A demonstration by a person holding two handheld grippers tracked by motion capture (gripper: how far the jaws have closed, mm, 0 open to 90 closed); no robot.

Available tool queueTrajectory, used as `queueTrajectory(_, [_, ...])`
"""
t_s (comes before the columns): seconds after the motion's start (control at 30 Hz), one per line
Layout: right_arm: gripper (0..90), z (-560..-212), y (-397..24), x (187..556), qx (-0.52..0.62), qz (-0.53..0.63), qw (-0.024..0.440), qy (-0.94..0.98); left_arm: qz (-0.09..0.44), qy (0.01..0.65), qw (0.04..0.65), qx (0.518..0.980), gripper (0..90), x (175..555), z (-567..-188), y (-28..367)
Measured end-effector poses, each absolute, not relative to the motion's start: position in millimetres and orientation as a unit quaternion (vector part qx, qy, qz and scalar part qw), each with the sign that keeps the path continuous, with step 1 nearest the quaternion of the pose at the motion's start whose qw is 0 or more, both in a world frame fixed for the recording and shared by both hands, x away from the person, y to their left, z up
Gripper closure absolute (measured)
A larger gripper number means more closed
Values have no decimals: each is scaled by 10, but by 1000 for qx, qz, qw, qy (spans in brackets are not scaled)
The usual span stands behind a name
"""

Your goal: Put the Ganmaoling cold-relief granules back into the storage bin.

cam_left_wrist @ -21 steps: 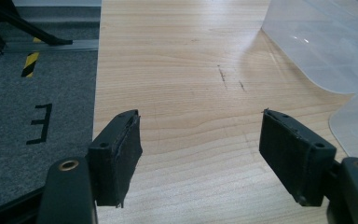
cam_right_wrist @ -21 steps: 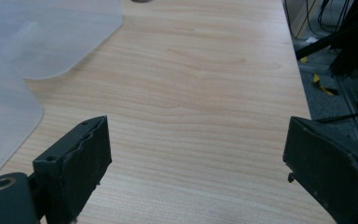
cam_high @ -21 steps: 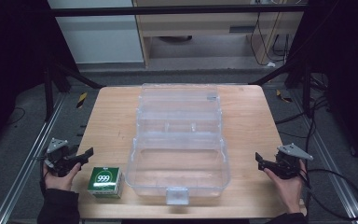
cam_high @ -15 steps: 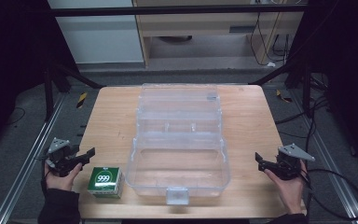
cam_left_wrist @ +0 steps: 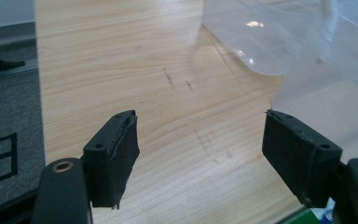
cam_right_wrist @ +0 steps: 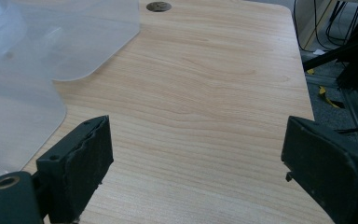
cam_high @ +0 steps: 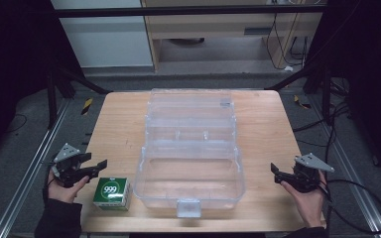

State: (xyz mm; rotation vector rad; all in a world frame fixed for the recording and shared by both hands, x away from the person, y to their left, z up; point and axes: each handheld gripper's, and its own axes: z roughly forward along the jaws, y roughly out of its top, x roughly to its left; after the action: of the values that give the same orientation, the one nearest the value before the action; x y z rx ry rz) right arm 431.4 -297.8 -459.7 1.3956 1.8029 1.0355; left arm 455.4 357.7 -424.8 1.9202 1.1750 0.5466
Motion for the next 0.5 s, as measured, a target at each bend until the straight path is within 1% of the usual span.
queueTrajectory(0.13, [91, -4601, -2976, 4309, 523, 392, 315, 688, 205, 446, 395, 776, 240, 4542, -4222, 3555])
queueTrajectory(0.17, [91, -4601, -2971, 4306, 523, 393, 314, 688, 200, 434, 391, 787, 236, 4534, -4188, 3556])
queueTrajectory(0.5, [83, -4612, -2965, 4312, 518, 388, 312, 696, 162, 384, 385, 823, 211, 4513, -3977, 3604])
